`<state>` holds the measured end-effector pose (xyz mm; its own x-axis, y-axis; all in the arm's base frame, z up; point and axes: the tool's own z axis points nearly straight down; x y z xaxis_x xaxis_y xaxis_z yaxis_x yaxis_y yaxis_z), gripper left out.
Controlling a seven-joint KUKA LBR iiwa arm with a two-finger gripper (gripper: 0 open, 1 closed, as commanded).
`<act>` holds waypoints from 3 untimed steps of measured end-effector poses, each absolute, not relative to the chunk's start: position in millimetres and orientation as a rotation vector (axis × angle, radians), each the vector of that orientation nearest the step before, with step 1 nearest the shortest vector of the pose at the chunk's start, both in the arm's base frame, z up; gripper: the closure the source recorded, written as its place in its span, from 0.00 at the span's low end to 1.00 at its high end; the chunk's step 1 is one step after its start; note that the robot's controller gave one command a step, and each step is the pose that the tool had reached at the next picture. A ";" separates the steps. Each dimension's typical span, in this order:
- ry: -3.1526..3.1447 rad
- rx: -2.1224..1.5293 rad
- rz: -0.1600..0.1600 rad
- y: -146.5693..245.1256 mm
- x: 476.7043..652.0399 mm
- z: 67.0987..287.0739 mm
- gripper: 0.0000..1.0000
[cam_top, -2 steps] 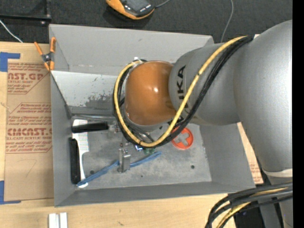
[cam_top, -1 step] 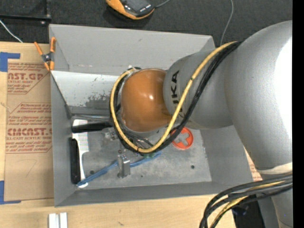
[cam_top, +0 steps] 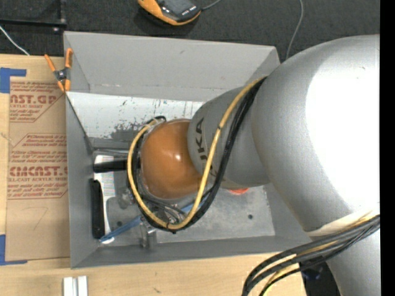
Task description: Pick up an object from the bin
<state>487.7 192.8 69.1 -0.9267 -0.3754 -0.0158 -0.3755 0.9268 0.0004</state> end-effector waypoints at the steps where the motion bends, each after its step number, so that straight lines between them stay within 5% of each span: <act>1: 3.080 -0.619 0.001 118.6 500.5 70.3 0.00; 2: 2.981 -0.951 0.003 141.8 519.7 69.9 0.00; 3: 2.986 -0.971 0.005 121.6 484.3 70.1 1.00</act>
Offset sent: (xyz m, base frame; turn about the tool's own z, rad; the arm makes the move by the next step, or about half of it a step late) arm 0.0387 -0.0456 0.0009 -0.2585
